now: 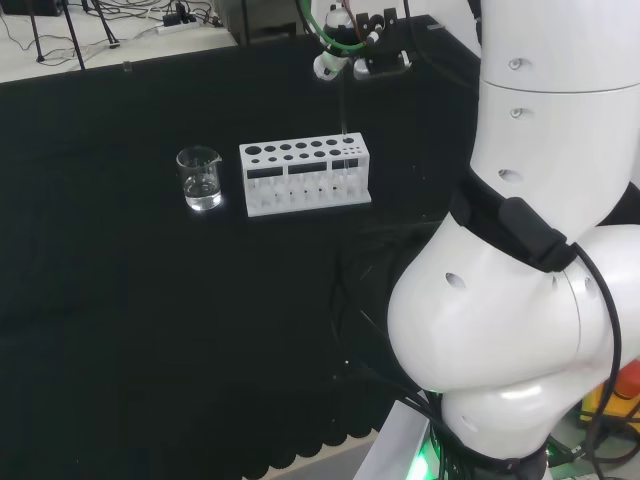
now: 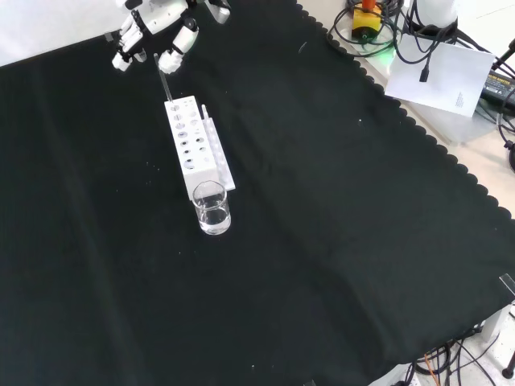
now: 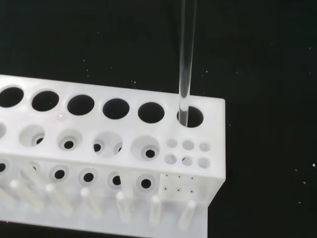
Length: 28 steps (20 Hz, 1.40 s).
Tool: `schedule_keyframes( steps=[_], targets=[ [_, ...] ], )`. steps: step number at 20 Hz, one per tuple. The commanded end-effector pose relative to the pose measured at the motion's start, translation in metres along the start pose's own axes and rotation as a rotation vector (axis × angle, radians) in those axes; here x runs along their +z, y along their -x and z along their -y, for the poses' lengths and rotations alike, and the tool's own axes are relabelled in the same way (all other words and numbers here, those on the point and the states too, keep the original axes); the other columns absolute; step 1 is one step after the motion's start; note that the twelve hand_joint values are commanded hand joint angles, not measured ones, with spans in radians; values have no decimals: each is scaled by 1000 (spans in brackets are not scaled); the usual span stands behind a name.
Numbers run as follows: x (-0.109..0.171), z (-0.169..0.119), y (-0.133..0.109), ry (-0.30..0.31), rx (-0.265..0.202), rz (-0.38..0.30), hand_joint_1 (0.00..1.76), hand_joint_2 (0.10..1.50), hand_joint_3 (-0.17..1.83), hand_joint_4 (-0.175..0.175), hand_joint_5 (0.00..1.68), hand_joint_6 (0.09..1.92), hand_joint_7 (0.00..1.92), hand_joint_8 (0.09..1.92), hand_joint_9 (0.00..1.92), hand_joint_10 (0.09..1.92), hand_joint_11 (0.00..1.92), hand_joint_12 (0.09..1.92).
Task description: Take the glass rod from the white test tube rack.
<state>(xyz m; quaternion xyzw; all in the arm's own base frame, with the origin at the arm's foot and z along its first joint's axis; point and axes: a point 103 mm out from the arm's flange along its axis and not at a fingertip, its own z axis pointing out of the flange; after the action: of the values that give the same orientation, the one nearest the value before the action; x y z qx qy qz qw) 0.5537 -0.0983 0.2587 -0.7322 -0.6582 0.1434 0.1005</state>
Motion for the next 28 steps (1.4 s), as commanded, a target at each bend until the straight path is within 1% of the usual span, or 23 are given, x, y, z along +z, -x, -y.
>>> schedule_keyframes(
  steps=[1,3,5,7,9,12,13,14,15,16,17,18,19,20,22,24,27,28],
  targets=[
    [7,2,11,8,-27,-1,596,1273,-175,-174,309,87,498,913,694,814,421,1321],
    [5,1,5,-2,-17,11,604,1275,-175,-172,361,87,548,899,761,791,480,1303],
    [6,-2,6,-2,0,11,609,1276,-175,-170,428,111,527,892,816,771,546,1291],
    [6,-2,7,10,-13,1,618,1276,-175,-171,448,247,505,900,863,745,607,1274],
    [4,-1,4,17,-13,6,627,1275,-175,-172,410,415,564,885,897,736,643,1262],
    [9,1,12,35,-14,-7,646,1271,-175,-172,394,597,681,856,963,724,708,1244],
    [7,-1,9,55,-72,-25,674,1268,-175,-173,426,655,734,853,1023,727,775,1229],
    [8,-1,9,68,-69,-45,699,1264,-175,-175,452,710,776,846,1078,722,837,1209],
    [9,-2,8,53,-56,-19,721,1261,-175,-175,475,755,807,839,1127,715,889,1193],
    [10,-2,9,31,-24,7,739,1258,-175,-175,494,786,828,835,1161,711,928,1184],
    [9,-4,7,42,-89,-41,757,1256,-175,-175,512,809,847,831,1198,710,968,1173],
    [9,-8,2,46,-99,-38,770,1256,-175,-175,524,823,859,829,1223,710,996,1166],
    [9,-8,3,57,-94,-37,784,1255,-175,-175,537,835,871,825,1248,707,1024,1155],
    [9,-7,5,58,-79,-29,796,1254,-175,-175,547,844,879,822,1269,703,1049,1142],
    [7,-4,4,56,-55,-7,848,1251,-175,-175,571,856,908,817,1340,691,1158,1078],
    [7,-3,4,54,-48,12,932,1245,-175,-175,609,863,961,810,1432,657,1325,966],
    [9,-7,-2,47,-30,34,1107,1224,-175,-175,693,861,1069,799,1524,625,1614,714],
    [9,-8,-3,48,-29,35,1123,1223,-139,-175,746,989,1101,803,1541,631,1657,645]
  ],
)
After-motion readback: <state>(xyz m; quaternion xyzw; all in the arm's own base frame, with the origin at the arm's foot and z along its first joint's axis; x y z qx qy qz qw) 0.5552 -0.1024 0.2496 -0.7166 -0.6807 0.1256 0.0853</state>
